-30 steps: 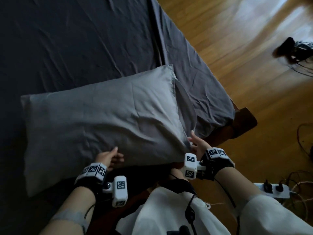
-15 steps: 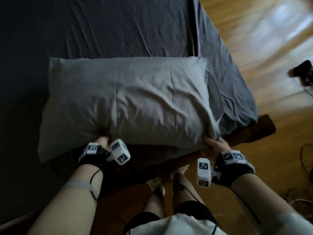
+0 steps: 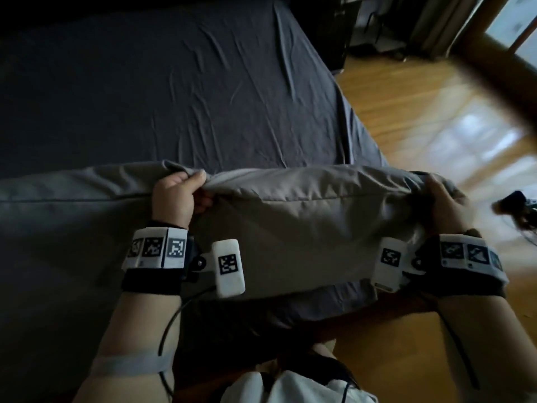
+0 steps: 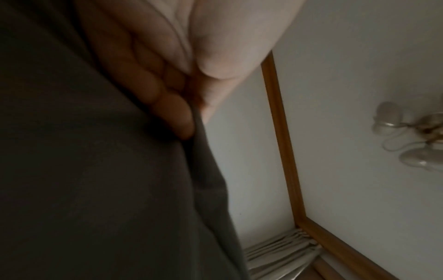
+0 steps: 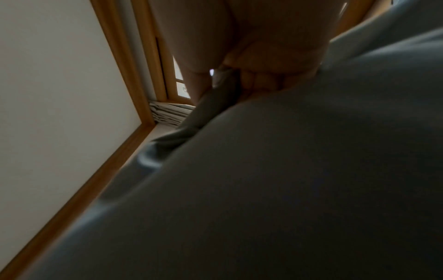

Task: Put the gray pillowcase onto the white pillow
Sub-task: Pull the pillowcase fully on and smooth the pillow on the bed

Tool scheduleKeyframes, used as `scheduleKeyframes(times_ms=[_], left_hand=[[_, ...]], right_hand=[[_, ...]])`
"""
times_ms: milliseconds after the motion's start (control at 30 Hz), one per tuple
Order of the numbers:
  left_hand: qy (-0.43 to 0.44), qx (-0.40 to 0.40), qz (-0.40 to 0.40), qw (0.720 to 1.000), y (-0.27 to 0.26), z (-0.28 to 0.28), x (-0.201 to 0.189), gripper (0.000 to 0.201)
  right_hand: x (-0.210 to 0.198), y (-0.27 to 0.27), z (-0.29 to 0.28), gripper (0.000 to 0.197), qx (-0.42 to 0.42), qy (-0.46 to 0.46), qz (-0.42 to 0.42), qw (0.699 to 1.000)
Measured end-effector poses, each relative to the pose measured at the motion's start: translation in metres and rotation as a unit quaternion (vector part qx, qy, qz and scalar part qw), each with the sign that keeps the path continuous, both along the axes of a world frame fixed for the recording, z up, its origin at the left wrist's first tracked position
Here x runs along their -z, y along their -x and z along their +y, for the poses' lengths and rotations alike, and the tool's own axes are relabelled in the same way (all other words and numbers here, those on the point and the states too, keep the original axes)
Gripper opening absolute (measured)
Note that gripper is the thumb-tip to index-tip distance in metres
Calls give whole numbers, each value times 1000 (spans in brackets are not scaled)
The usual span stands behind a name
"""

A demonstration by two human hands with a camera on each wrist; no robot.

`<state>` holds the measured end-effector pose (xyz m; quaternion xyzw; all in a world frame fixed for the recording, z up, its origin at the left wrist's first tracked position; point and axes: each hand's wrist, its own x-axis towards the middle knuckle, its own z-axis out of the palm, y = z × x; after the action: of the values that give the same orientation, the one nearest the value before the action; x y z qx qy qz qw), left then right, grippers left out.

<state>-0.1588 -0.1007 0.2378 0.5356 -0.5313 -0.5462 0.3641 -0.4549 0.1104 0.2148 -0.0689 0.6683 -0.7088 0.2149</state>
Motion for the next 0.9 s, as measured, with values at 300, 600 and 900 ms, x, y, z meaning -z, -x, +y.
scheduleKeyframes(times_ms=[300,600,900], left_hand=[[-74,234,-300,922,-3,0,131,53],[-19,313,-539,782,-39,-18,182,77],[-39,163,-508,845,-110,3,215,89]], right_hand=[[87,-53,-74,83,-269,-232,51,934],[151,-139,-94,70,-419,-488,227,731],[187,-178,-121,70,-558,-410,416,590]])
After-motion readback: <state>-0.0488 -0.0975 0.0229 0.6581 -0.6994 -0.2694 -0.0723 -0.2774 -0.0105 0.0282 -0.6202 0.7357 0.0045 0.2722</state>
